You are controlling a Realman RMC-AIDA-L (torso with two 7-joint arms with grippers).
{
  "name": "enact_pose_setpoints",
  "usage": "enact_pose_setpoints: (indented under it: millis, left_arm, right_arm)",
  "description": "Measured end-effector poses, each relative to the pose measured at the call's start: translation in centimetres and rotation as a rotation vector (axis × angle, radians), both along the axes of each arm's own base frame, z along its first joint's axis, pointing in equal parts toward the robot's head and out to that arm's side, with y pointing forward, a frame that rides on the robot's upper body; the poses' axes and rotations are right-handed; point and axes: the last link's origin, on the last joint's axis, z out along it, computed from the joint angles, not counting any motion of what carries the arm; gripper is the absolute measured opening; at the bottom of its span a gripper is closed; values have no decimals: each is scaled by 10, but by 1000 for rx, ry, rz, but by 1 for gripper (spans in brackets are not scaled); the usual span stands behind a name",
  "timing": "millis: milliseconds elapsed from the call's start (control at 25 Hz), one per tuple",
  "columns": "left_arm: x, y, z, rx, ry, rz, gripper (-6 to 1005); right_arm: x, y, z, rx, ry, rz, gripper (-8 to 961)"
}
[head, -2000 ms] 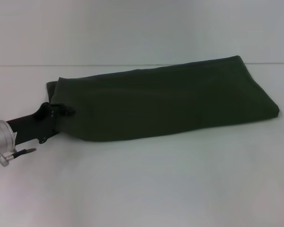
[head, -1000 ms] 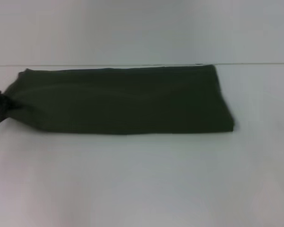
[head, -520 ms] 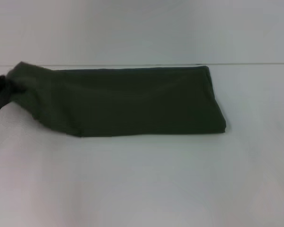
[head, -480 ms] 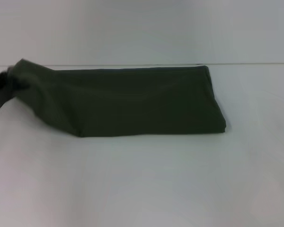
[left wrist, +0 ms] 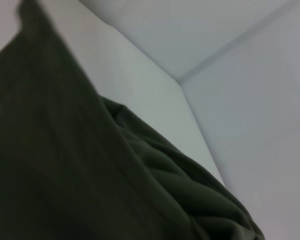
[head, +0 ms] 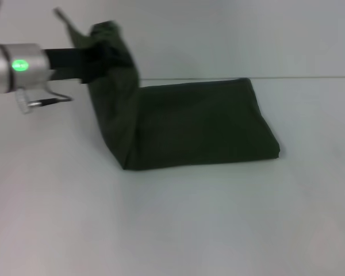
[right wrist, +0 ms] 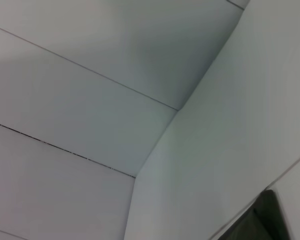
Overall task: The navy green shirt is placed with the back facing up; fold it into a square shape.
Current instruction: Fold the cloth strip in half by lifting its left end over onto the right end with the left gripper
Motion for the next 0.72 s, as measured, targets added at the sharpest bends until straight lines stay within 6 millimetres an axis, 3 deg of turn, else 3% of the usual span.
enact_pose_setpoints:
  millis: [360,720]
  left_arm:
    - [63,4,-70,-52,149,-189,56]
    - [91,4,-122,-83,299,-277,74]
  right_arm:
    - [0,1,-4,-10,2,-5,867]
    - [0,1,-6,-14,3,-7,866]
